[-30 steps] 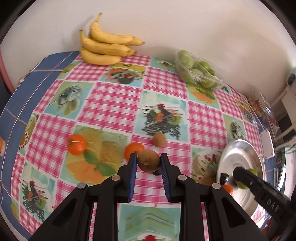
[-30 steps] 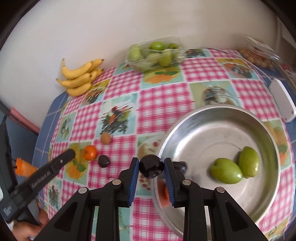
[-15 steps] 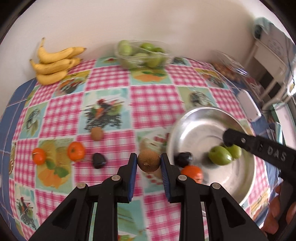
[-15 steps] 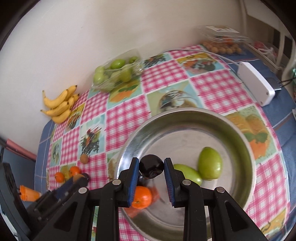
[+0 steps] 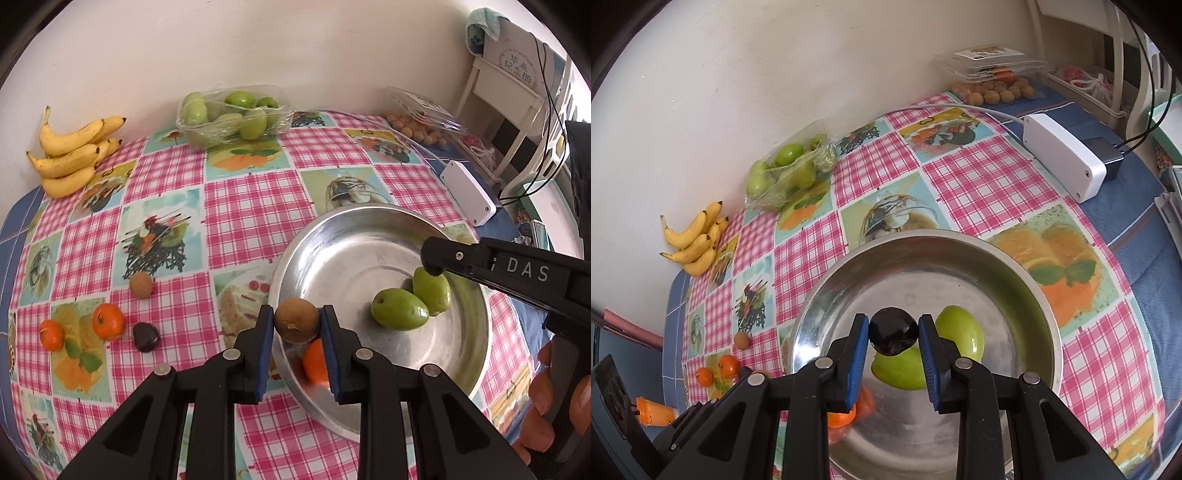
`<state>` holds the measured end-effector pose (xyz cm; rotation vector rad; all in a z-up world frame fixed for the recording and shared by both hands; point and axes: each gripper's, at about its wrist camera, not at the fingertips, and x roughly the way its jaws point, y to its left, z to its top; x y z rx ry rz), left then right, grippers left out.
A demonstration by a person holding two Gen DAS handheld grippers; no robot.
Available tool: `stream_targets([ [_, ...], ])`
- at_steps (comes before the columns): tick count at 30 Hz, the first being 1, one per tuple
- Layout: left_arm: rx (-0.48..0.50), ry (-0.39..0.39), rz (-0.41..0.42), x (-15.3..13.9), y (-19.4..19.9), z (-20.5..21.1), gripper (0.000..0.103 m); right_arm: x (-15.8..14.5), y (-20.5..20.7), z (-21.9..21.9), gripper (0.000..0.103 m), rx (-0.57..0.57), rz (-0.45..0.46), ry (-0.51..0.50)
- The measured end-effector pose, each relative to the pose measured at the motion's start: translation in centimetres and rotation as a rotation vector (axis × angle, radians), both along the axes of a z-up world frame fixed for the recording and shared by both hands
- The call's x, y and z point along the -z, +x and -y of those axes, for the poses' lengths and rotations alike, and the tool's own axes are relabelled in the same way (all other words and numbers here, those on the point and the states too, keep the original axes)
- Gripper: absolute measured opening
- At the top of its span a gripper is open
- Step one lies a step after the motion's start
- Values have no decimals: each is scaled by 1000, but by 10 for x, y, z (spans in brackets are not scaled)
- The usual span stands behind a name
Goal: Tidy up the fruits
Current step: 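Carry the dark plum and the brown kiwi over the steel bowl with both tools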
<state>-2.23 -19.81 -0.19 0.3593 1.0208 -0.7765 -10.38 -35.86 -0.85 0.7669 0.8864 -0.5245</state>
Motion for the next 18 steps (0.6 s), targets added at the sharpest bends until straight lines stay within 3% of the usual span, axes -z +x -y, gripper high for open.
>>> stream_targets([
  [18, 25, -27, 57, 21, 9, 29, 27, 15, 9, 12, 30, 36, -10, -64],
])
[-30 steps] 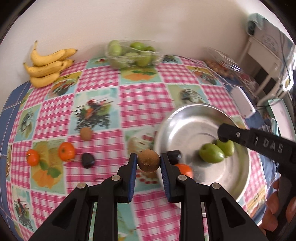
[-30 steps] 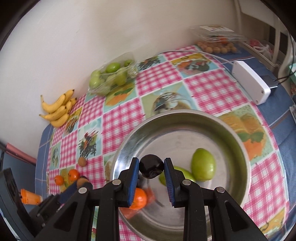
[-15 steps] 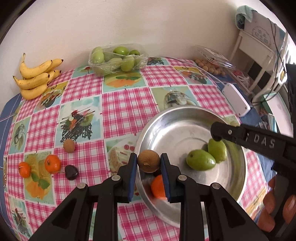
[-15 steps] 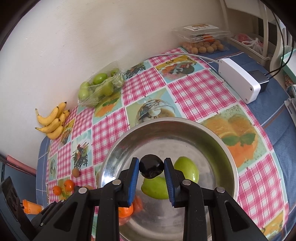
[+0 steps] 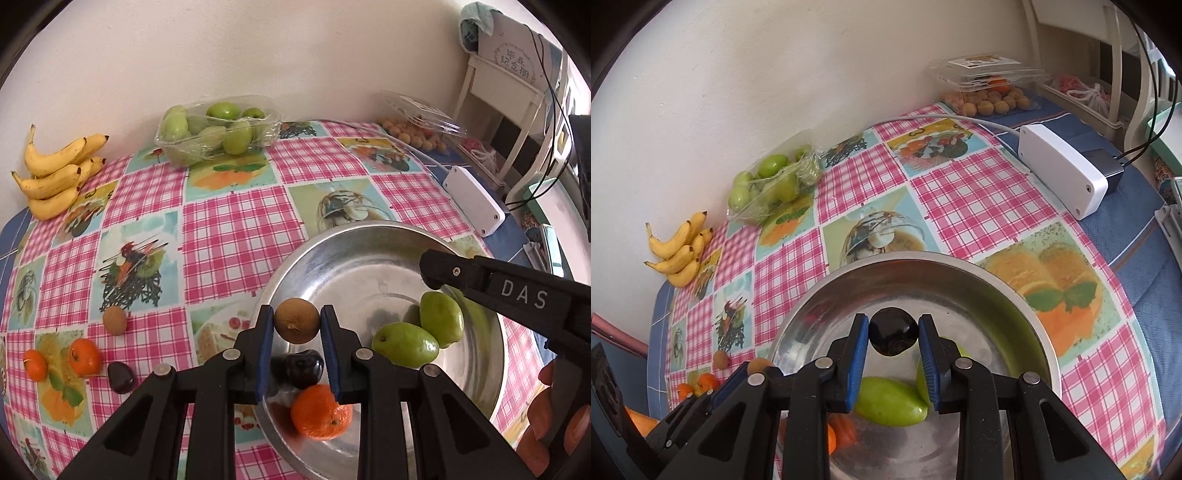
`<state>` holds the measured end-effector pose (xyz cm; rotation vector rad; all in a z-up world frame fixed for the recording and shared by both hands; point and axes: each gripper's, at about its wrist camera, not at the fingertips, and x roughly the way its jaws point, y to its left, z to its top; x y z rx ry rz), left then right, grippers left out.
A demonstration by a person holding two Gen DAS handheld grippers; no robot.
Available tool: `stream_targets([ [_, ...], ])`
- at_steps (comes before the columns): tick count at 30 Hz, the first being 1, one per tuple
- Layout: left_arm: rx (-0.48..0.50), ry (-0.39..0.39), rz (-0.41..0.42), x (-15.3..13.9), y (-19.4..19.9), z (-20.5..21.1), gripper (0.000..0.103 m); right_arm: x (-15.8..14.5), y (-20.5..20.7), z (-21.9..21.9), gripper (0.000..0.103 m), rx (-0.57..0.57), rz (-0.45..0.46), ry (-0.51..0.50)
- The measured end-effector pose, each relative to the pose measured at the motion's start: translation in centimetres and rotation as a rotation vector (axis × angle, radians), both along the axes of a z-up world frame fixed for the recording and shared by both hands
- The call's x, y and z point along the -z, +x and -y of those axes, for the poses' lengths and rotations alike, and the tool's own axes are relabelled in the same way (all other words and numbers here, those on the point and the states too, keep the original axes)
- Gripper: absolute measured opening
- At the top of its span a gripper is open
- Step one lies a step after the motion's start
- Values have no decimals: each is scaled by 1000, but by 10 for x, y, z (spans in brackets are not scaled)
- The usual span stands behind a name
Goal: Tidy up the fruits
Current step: 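Carry the dark plum and the brown kiwi over the steel bowl with both tools, then open the right tool to drop the plum while the left tool releases the kiwi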
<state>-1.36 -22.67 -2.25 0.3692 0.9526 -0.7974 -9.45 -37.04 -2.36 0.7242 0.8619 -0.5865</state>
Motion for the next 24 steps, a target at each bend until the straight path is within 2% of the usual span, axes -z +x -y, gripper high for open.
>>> stream_targets([
  [24, 16, 38, -29, 12, 0, 3, 27, 11, 5, -3, 30, -10, -67, 25],
])
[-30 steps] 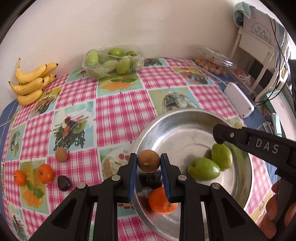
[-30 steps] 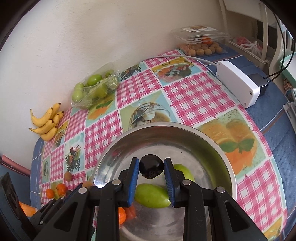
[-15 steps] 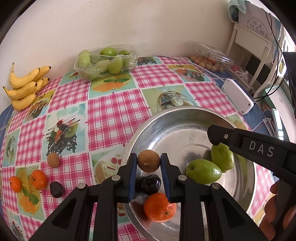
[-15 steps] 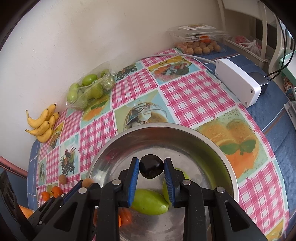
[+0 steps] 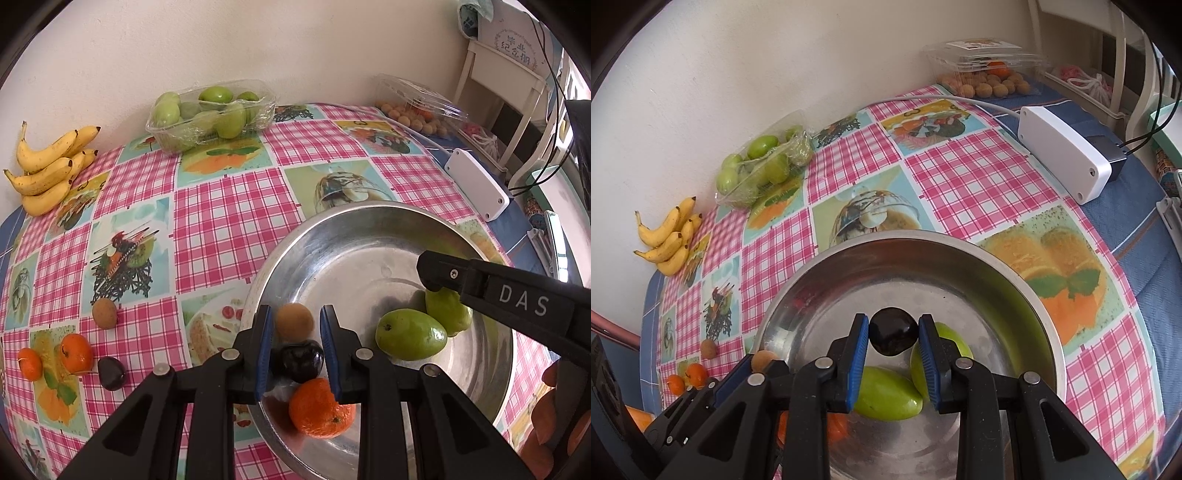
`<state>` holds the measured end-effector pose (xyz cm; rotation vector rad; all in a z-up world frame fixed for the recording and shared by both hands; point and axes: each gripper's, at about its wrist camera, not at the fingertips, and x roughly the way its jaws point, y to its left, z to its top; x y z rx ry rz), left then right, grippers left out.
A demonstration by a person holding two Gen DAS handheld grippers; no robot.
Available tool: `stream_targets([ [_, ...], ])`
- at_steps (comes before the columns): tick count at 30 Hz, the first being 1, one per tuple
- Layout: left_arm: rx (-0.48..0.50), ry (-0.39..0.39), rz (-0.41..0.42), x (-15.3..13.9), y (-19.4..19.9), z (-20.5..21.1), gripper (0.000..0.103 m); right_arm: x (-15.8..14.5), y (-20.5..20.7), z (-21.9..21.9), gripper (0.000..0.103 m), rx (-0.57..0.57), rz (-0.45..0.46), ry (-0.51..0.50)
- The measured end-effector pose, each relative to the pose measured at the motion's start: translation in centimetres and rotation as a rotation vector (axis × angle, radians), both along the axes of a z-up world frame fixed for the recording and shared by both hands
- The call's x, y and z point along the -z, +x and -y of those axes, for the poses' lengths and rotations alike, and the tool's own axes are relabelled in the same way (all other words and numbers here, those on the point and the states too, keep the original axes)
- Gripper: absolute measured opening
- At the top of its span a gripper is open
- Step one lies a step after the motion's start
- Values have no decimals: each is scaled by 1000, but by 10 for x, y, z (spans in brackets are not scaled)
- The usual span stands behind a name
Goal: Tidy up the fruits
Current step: 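Open the right tool to drop the plum while the left tool releases the kiwi, then move both tools back from the bowl toward the remaining fruit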
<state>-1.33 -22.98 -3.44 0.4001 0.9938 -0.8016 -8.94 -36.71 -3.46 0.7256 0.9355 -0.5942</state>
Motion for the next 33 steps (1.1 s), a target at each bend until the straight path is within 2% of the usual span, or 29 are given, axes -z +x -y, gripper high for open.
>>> stream_targets([
  [14, -37, 0, -13, -11, 5, -7, 27, -4, 3, -4, 32, -26, -9, -28],
  [23, -197, 15, -60, -15, 27, -33, 28, -5, 4, -6, 32, -36, -10, -30],
  [25, -258, 20, -83, -13, 35, -42, 32, -5, 4, -6, 32, -39, -13, -32],
  [27, -318, 21, -113, -8, 42, -51, 47, -4, 5, -7, 32, -44, -17, -34],
  [28, -349, 22, -131, -5, 46, -56, 48, -4, 6, -7, 33, -46, -20, -35],
  [30, -387, 27, -158, -1, 51, -63, 50, -3, 6, -8, 46, -50, -26, -37],
  [31, -408, 32, -169, 2, 54, -67, 52, -3, 7, -8, 56, -51, -26, -38],
  [33, -436, 40, -187, 5, 58, -71, 59, -4, 7, -9, 59, -56, -24, -38],
])
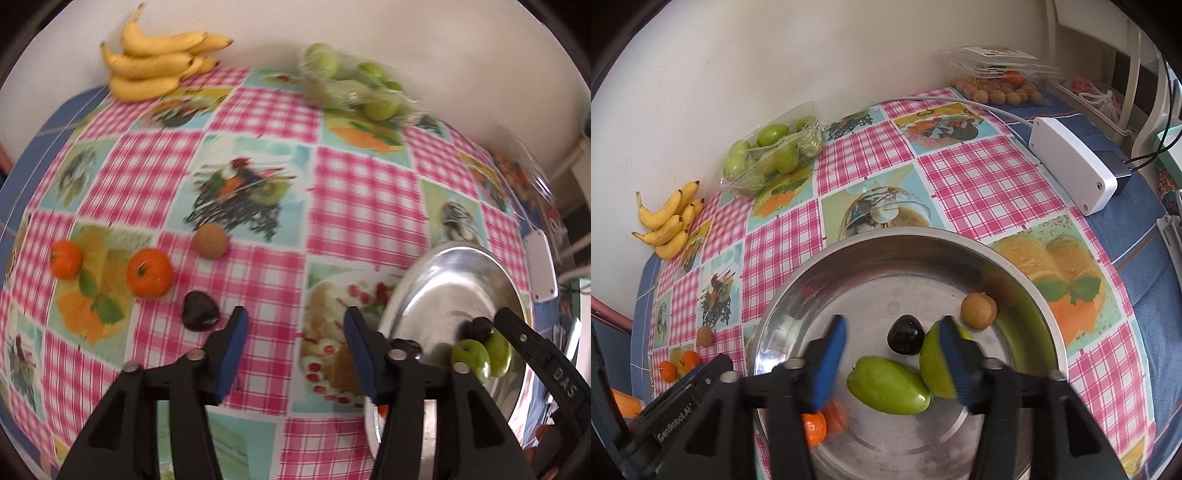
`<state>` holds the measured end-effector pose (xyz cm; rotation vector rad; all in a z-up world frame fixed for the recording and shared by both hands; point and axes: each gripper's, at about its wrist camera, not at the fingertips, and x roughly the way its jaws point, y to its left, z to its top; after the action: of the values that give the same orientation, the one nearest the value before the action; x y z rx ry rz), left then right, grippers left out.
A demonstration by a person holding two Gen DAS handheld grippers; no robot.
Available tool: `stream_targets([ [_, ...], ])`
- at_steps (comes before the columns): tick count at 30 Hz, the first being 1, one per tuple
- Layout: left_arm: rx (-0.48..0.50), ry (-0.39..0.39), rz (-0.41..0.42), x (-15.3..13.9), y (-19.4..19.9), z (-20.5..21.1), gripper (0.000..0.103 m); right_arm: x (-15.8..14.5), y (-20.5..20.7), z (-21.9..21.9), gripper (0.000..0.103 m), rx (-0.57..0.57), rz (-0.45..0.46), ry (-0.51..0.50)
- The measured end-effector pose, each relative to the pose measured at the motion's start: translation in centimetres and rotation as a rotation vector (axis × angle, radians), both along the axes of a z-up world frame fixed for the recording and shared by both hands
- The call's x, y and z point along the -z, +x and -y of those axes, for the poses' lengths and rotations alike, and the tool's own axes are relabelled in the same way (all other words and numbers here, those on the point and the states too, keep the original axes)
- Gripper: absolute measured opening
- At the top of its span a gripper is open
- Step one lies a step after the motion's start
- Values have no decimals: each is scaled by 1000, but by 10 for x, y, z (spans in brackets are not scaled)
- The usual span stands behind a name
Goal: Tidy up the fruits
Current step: 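Move both tools back from the bowl toward the remaining fruit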
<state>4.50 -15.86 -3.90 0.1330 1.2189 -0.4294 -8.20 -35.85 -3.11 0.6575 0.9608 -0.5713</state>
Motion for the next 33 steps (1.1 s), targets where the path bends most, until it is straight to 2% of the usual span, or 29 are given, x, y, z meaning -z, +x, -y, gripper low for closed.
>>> stream_targets([
  [1, -13, -2, -7, 1, 2, -2, 60, 0, 1, 0, 60, -4, -1, -1],
  [3, -35, 1, -19, 3, 4, -6, 70, 1, 2, -2, 68, -11, -10, -10],
  [5, -49, 11, -28, 5, 5, -8, 76, 2, 4, -3, 78, -20, -17, -16],
  [7, -62, 23, -37, 8, 7, -9, 76, 2, 5, -4, 80, -30, -21, -20],
  [10, -70, 37, -32, 10, 9, -10, 82, 4, 6, -5, 89, -37, -25, -18],
  [15, -77, 66, -20, 13, 9, -12, 84, 6, 8, -6, 96, -42, -37, -22],
  [17, -79, 76, -16, 15, 9, -13, 90, 7, 8, -6, 100, -44, -41, -23],
  [33, -104, 114, 0, 20, 12, -19, 93, 7, 9, -7, 103, -49, -40, -46],
])
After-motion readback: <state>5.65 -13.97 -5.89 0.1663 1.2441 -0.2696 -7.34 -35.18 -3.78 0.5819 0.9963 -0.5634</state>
